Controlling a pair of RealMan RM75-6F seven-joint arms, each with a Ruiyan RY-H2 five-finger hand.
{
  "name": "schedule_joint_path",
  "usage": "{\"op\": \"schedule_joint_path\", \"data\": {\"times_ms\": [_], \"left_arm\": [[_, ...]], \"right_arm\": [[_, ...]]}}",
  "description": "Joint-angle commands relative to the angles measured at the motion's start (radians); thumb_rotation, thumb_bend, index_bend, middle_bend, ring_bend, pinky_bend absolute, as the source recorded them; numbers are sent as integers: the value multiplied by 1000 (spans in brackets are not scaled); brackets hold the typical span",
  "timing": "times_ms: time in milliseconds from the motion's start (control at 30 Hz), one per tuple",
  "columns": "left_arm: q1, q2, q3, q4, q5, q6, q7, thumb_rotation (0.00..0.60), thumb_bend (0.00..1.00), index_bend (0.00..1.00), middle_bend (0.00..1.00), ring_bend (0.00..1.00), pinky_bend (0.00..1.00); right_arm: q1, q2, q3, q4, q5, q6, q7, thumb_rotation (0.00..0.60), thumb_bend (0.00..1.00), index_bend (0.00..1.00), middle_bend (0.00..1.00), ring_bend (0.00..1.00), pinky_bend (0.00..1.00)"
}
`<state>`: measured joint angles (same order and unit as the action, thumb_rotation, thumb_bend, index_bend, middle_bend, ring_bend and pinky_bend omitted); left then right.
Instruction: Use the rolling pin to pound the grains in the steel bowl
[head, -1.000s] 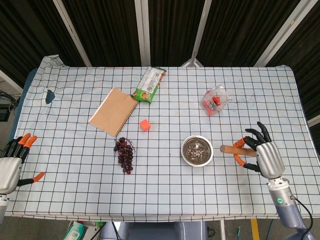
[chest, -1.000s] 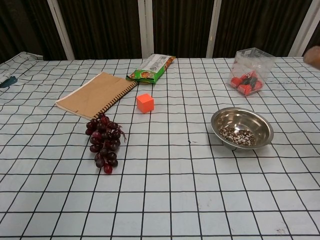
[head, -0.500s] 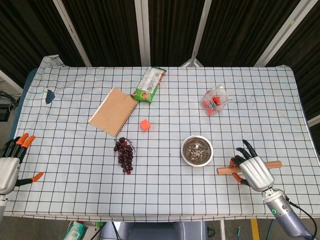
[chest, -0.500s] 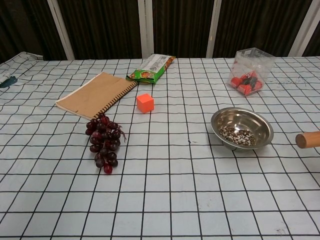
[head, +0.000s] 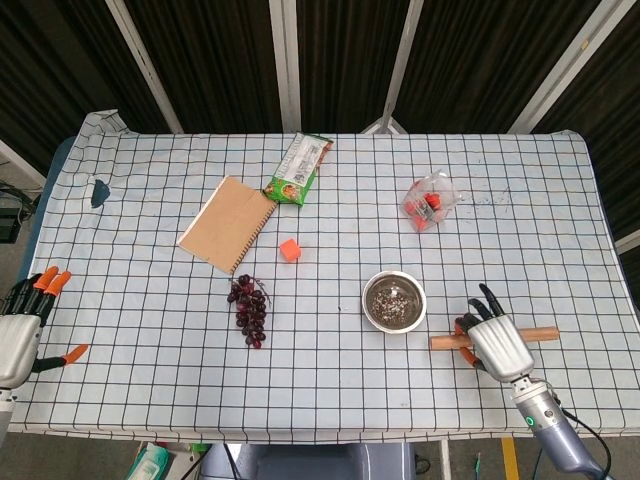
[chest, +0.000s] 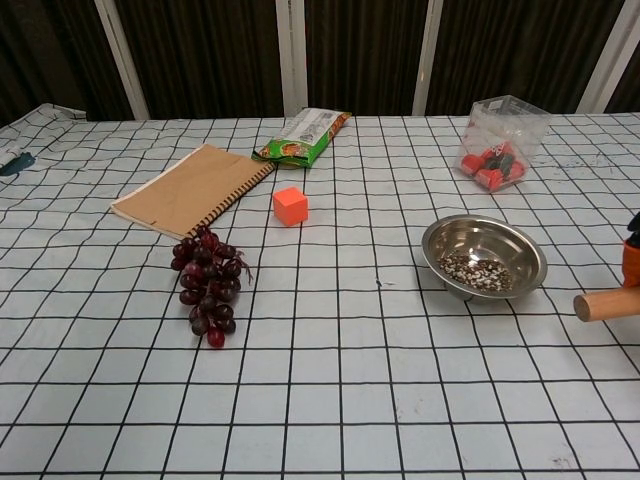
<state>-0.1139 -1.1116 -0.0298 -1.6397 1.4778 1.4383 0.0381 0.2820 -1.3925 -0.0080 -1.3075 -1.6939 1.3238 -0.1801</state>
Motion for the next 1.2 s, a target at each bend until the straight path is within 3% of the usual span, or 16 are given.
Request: {"op": "schedule_joint_path", "data": {"times_ms": [33, 267, 567, 833, 1200], "left_arm": [[0, 0, 0, -1, -1, -1, 0, 600, 55, 0, 0, 0, 0], [0, -1, -1, -2, -4, -2, 1, 600, 55, 0, 0, 0, 0], [0, 0, -2, -3, -5, -3, 0, 600, 55, 0, 0, 0, 0], [1, 2, -1, -2, -2, -1, -4, 600, 55, 0, 0, 0, 0], [2, 4, -1, -2, 0, 1, -6, 600, 55, 0, 0, 0, 0]], "right_arm": [[-5, -5, 11, -32, 41, -28, -44, 600, 549, 799, 634, 240, 0], [-2, -9, 24, -54, 89, -53, -86, 600, 549, 780, 634, 238, 0], [-7, -10, 21, -63, 130, -74, -159, 600, 549, 589, 529, 146, 0], [-12, -6, 16, -69, 164, -93, -202, 600, 549, 537, 495, 115, 0], [-17, -2, 17, -93, 188, -90, -251, 600, 549, 346, 362, 44, 0]]}}
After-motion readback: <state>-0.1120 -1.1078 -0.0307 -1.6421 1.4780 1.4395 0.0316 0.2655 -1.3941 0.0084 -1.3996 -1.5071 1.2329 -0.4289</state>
